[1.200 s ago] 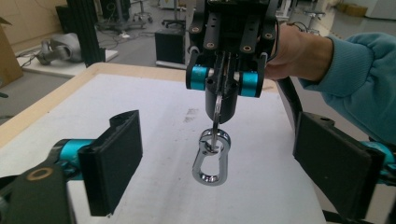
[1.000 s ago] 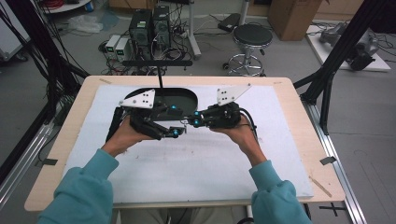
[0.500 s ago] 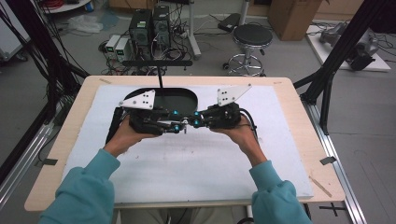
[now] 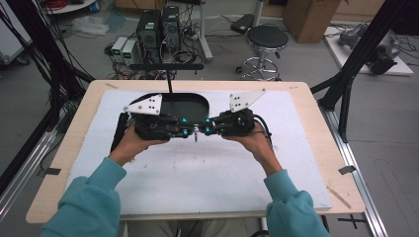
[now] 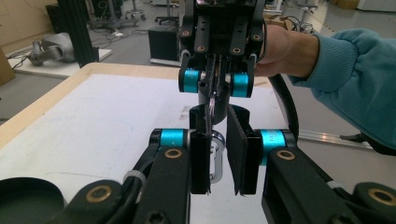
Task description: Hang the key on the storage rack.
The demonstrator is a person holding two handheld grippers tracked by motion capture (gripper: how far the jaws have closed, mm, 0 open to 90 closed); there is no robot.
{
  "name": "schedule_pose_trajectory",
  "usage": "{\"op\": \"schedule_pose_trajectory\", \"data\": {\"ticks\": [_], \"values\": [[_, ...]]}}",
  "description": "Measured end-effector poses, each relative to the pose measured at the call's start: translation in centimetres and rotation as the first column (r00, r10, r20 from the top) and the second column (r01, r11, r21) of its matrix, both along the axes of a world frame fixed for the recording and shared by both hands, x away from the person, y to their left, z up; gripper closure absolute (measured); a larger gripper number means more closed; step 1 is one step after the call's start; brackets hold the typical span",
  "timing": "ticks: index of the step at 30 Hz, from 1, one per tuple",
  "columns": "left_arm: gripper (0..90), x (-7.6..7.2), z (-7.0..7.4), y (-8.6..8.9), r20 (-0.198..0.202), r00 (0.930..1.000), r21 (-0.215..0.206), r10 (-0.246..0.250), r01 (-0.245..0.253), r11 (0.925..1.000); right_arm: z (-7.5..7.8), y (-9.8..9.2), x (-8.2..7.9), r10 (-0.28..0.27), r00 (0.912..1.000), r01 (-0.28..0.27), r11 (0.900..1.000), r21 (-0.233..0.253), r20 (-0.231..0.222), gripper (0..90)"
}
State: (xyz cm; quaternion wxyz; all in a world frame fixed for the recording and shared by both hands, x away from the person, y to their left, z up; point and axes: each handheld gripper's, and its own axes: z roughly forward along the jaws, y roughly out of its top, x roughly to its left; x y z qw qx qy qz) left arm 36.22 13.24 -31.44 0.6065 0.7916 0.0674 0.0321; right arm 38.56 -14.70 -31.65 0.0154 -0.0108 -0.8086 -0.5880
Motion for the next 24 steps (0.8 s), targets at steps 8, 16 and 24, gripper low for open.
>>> {"op": "schedule_pose_trajectory", "data": {"ticks": [8,16,24], "values": [[84.1,0.04,0.03,0.08,0.005,1.0000,0.001,0.005,-0.005,1.0000,0.00,0.04,-0.05,0.004,1.0000,-0.004,1.000,0.002,-0.002,88.6],[84.0,0.05,0.10,-0.02,0.005,0.9999,-0.002,0.009,-0.009,1.0000,0.05,0.00,-0.05,0.009,1.0000,-0.009,1.000,0.007,0.004,88.6],[85.9,0.02,0.18,-0.07,0.009,0.9999,0.006,0.013,-0.013,0.9999,0.04,-0.03,-0.01,0.006,1.0000,-0.006,1.000,0.009,0.006,88.6]]}}
